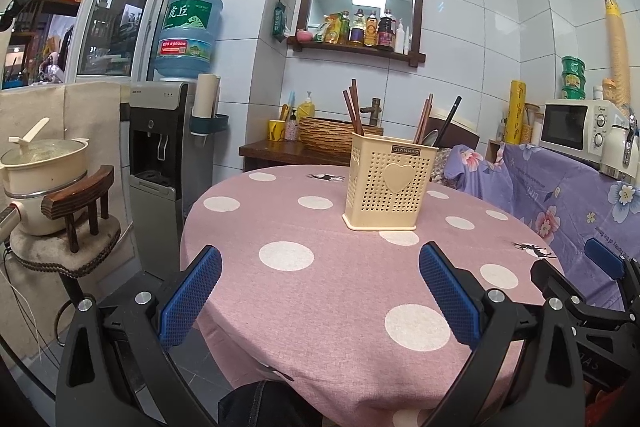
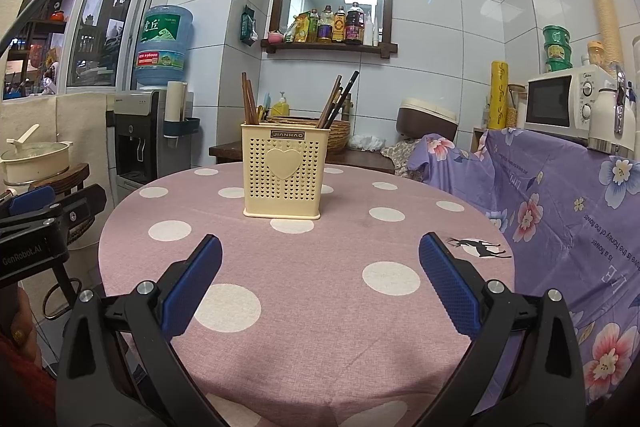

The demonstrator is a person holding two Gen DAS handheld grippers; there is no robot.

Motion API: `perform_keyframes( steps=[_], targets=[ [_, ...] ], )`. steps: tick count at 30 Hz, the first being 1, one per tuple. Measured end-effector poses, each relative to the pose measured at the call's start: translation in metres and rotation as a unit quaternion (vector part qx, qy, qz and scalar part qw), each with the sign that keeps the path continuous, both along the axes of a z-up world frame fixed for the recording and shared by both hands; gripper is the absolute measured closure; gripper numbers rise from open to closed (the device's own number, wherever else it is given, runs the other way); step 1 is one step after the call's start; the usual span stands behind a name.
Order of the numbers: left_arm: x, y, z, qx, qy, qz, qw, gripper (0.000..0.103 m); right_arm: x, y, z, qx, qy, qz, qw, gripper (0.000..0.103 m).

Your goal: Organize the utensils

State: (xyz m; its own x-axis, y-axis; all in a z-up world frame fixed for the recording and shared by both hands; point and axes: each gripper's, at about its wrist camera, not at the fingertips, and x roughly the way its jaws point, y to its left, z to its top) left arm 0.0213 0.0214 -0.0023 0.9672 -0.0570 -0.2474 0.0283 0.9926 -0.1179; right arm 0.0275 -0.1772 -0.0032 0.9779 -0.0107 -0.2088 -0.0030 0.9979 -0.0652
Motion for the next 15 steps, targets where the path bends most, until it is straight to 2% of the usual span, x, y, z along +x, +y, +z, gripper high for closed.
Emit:
perform_keyframes(
  steps=[15],
  targets=[
    [-0.0009, 0.0024, -0.0006, 0.000, 0.001, 0.005, 1.0000, 0.005, 0.0000, 0.0006, -0.0006, 0.001, 0.001, 0.001, 1.000, 0.006]
  ],
)
